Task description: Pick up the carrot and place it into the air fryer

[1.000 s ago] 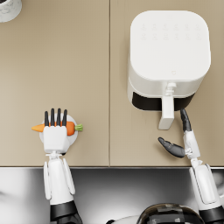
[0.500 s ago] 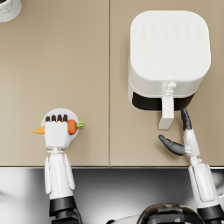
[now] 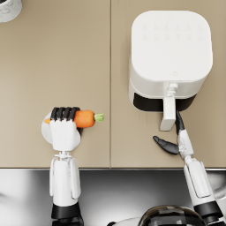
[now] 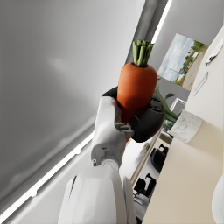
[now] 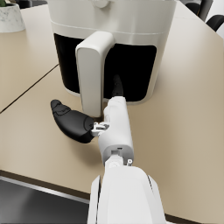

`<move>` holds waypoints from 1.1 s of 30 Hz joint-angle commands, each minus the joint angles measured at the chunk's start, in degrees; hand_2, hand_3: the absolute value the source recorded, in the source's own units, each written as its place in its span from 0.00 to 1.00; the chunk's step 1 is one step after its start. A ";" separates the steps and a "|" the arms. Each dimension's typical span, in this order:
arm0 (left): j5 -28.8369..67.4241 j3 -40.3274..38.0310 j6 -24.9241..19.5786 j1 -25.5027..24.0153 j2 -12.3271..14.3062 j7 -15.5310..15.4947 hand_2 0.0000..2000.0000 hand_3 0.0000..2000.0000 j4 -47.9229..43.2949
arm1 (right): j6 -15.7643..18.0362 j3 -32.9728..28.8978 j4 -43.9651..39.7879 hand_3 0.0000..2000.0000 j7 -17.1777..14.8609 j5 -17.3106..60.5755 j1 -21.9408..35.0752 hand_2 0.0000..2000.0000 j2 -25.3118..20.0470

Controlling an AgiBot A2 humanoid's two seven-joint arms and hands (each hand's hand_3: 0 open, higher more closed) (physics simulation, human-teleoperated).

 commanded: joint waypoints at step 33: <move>-1.66 25.74 -0.32 25.51 13.84 0.08 1.00 1.00 15.83 | -2.82 13.03 30.59 1.00 -0.49 0.23 -15.67 1.00 21.52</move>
